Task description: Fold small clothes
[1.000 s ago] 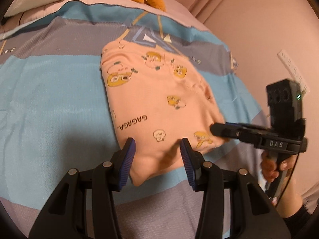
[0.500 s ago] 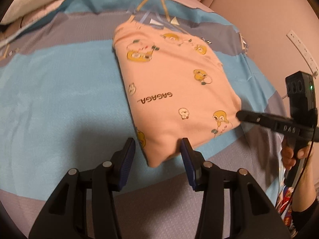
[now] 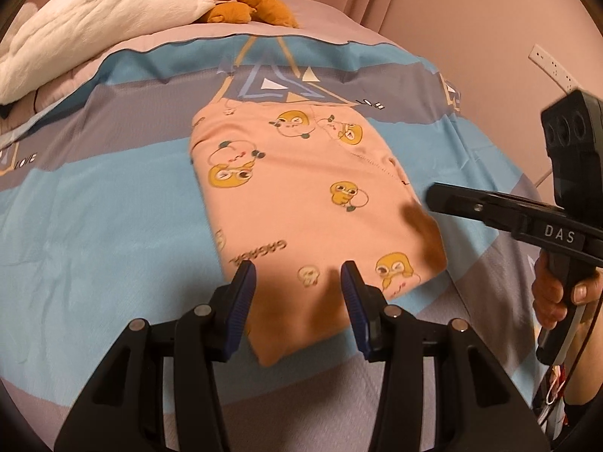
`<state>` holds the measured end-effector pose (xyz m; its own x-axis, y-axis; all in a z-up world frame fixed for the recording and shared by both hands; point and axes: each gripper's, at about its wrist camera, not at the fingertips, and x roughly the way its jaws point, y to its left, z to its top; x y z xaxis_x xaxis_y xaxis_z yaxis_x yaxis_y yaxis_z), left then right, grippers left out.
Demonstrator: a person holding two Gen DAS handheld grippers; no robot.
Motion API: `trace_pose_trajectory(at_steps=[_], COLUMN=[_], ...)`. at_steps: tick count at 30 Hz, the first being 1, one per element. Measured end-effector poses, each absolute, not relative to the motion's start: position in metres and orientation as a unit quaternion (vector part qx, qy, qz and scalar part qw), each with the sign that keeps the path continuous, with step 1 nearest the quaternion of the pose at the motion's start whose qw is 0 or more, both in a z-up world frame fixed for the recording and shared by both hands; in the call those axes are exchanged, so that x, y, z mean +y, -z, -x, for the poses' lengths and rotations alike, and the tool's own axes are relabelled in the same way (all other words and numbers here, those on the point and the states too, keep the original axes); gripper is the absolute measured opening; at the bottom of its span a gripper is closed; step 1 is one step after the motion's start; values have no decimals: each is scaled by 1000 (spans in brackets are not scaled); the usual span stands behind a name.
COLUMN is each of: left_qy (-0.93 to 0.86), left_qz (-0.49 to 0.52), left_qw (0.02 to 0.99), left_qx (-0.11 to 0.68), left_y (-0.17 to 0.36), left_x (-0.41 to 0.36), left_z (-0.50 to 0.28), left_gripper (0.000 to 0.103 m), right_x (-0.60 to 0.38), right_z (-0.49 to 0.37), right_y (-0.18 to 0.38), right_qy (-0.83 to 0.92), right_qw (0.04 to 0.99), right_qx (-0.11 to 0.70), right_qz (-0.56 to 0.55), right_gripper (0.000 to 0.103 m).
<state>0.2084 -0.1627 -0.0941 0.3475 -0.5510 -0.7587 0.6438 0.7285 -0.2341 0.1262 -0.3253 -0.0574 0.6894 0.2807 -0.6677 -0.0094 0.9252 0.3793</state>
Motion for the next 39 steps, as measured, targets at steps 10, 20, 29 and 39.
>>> trace_pose_trajectory(at_steps=[10,20,29,39], left_qy=[354,351,350,356], left_qz=[-99,-106,-98,-56], left_qw=[825,824,823,817], left_qx=[428,431,436,449], left_y=[107,112,115,105], left_x=[-183,-186,-186,-171], left_z=[-208,-209,-211,-215], left_gripper=[46,46,47,49], right_x=[-323,-324,-321,-308], right_z=[-139,-136,-135,-131], right_y=[88,94,94,88], right_qy=[-62,-59,-49,-37], right_qw=[885,880,885,898], right_qx=[430,440,437,427], right_qz=[-169,-168,-155,-98], right_gripper=[6,6,6,6])
